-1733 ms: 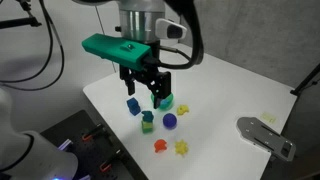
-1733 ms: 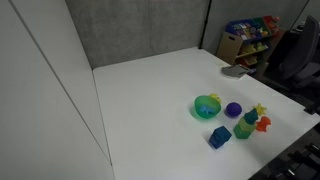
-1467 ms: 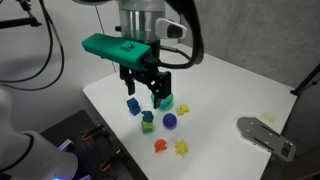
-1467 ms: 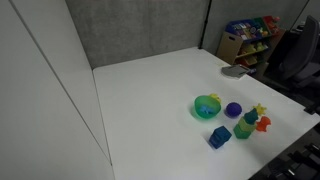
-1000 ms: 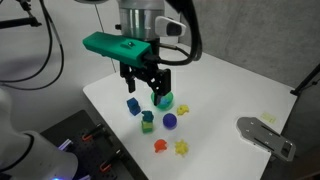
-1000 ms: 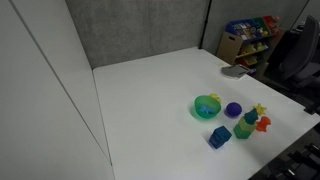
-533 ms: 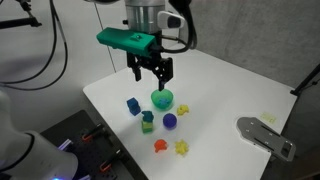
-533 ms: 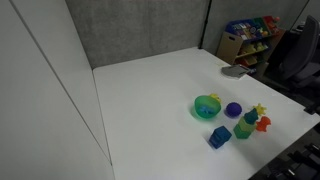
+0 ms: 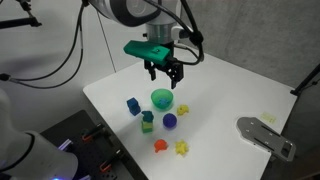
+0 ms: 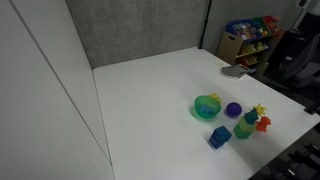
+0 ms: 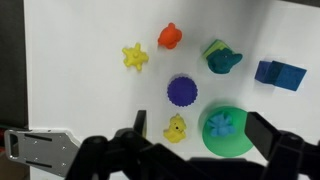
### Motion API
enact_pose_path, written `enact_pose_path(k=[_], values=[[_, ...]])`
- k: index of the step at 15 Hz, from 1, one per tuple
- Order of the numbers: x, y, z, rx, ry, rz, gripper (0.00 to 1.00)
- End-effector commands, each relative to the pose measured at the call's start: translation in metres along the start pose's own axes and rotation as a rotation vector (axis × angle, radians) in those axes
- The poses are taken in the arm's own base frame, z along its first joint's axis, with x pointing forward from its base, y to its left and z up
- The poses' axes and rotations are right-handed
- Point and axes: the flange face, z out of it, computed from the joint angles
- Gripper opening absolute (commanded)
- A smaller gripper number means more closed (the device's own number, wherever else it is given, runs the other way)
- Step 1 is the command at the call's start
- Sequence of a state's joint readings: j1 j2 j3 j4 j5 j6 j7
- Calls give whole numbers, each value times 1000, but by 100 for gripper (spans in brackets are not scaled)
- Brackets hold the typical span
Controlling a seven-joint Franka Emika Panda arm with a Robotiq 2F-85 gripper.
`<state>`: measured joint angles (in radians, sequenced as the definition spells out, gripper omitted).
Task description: Put the yellow toy animal in the bowl
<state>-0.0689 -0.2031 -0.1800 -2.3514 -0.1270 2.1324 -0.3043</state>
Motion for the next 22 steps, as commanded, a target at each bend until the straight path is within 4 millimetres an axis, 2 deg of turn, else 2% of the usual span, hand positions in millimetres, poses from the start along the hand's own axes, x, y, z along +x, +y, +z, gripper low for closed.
enact_pose_path(k=[1,6,22], values=[[28,0,26,-2,22,41,100],[57,3,72,10,27,92,100],[175,10,174,61,-15,244,100]])
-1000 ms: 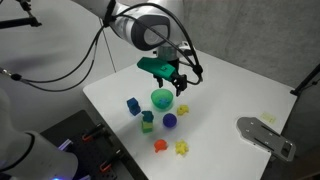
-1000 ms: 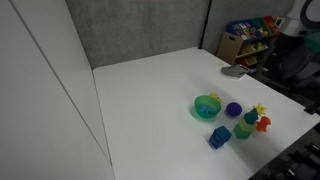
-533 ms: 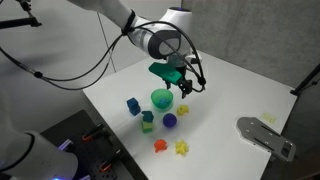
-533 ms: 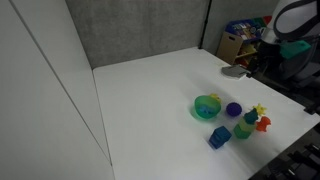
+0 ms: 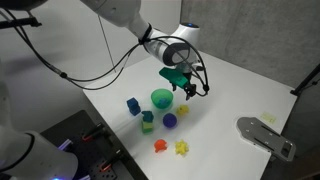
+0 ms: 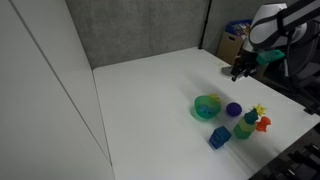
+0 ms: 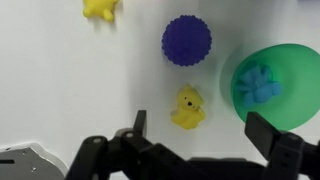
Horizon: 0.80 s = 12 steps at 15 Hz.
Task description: Put the yellow toy animal in the bowl
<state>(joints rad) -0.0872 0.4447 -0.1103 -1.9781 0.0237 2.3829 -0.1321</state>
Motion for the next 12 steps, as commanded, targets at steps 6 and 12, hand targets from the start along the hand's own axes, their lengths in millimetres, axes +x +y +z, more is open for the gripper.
enact_pose_path(k=[6,12], values=[[64,4,48,3,-45,94,100],[81,5,95,-6,-115,84,100]])
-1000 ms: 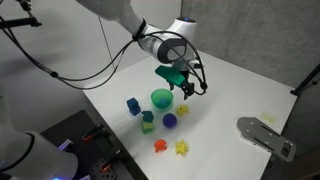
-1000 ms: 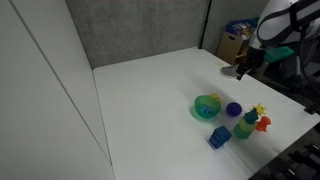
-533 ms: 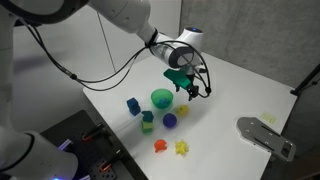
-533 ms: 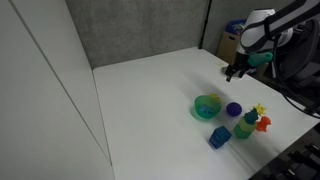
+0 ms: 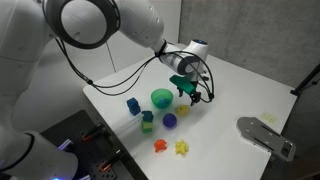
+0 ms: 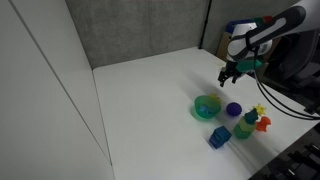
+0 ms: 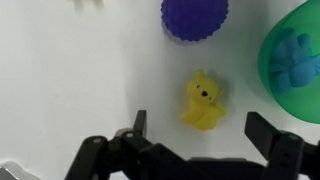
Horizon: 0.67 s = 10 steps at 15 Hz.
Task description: Put the yellow toy animal in the bowl
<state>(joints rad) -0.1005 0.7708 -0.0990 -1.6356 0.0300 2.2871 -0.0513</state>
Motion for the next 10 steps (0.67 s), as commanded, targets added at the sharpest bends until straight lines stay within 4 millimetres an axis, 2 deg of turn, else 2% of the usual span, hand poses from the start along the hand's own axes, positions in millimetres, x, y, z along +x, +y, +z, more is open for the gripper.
enact_pose_path(k=[1,6,10], values=[[18,2,23,1,-46,4,100],[29,-3,62,0,-99,-28,100],[34,-13,85,8,-123,-42,100]])
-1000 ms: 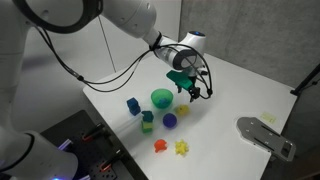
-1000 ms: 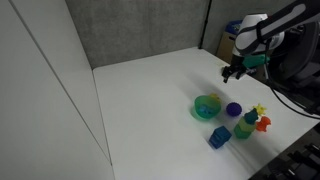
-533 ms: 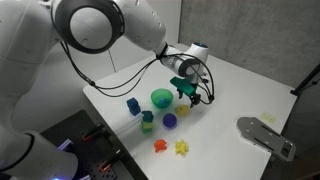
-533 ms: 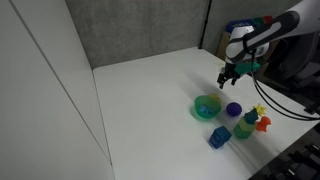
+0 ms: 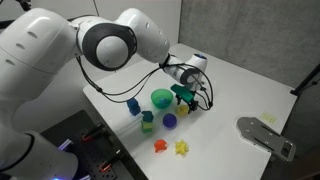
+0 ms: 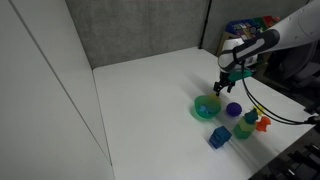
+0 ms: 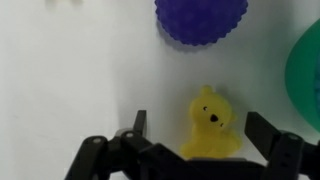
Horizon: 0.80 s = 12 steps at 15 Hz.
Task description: Put the yellow toy animal in the bowl
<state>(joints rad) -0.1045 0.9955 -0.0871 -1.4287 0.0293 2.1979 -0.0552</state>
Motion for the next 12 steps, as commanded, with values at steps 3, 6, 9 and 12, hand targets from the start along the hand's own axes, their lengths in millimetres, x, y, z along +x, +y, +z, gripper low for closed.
enact_pose_path(k=[3,6,9,12], values=[[17,-9,21,2,-9,-26,100],[22,-15,31,3,-1,-35,100],[26,-20,38,-11,2,-41,84],[29,-22,39,-15,1,-40,56]])
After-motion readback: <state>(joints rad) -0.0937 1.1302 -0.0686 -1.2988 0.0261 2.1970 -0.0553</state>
